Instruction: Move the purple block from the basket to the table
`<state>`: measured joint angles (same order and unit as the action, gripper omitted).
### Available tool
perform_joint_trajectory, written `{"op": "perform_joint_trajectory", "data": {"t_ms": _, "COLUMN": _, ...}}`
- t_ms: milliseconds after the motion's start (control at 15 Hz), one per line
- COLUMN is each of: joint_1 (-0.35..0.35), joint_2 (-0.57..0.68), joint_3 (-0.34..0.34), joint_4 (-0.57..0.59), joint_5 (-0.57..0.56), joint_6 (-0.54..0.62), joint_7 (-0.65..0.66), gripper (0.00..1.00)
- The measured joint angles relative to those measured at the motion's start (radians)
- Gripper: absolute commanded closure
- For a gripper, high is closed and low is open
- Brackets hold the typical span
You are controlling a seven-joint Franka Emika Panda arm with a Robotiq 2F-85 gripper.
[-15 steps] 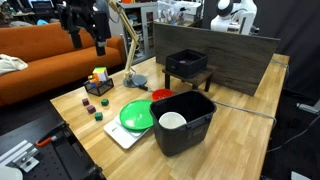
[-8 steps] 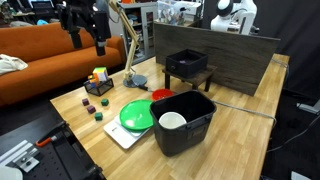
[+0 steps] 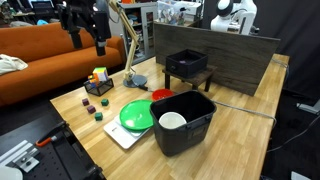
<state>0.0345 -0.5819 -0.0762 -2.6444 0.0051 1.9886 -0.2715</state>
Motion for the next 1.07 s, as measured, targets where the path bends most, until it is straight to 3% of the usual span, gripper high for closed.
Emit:
{"op": "perform_joint_trajectory", "data": {"t_ms": 467, "joint_1": -0.018, "joint_2": 0.018, "joint_3": -0.007, "joint_4": 0.033, "joint_5": -0.054, "joint_6": 0.047, "joint_7": 0.0, "gripper": 0.0}}
{"op": "perform_joint_trajectory", "data": {"t_ms": 1067, "joint_1": -0.019, "joint_2": 0.16, "joint_3": -0.01, "joint_4": 0.109, "joint_5": -0.073, "joint_6": 0.09, "joint_7": -0.018, "gripper": 0.0}}
